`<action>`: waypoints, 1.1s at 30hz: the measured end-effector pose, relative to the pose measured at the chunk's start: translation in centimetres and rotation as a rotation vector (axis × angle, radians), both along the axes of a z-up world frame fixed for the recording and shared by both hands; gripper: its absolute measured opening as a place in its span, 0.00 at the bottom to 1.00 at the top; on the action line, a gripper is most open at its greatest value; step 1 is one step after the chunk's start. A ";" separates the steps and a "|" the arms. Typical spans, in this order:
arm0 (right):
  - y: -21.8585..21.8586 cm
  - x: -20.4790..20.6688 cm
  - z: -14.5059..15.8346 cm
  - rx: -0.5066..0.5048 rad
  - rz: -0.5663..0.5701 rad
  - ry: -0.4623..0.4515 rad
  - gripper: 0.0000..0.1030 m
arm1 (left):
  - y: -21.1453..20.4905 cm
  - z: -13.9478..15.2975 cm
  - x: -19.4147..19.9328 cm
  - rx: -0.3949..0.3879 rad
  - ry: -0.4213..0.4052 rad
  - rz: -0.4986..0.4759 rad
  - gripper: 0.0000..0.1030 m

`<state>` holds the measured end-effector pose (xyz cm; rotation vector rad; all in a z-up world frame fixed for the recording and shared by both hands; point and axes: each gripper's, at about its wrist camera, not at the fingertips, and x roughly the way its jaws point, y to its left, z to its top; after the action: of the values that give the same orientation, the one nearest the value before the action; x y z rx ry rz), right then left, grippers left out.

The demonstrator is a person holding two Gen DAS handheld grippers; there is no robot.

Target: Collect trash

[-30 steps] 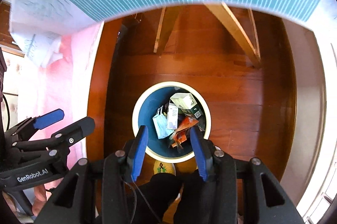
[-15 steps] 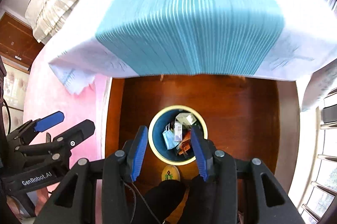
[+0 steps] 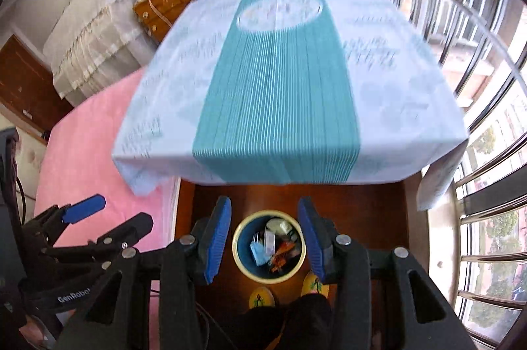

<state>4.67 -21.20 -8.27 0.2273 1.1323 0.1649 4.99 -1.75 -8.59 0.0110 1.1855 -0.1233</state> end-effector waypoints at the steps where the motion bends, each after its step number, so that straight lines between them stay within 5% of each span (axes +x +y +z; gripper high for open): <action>1: -0.3 0.2 0.7 0.003 -0.007 -0.012 0.42 | -0.1 0.6 0.1 -0.001 -0.013 -0.002 0.86; 11: -0.4 0.6 6.7 0.021 -0.032 -0.134 0.42 | -1.1 7.0 1.0 0.006 -0.163 0.022 0.86; 33: 1.4 0.4 7.2 -0.024 0.004 -0.179 0.42 | -0.8 6.1 1.3 0.023 -0.145 0.087 0.86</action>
<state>5.11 -19.85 -1.10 0.1845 0.9566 0.1718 6.33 -2.55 -2.48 -0.0113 1.0410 -0.0320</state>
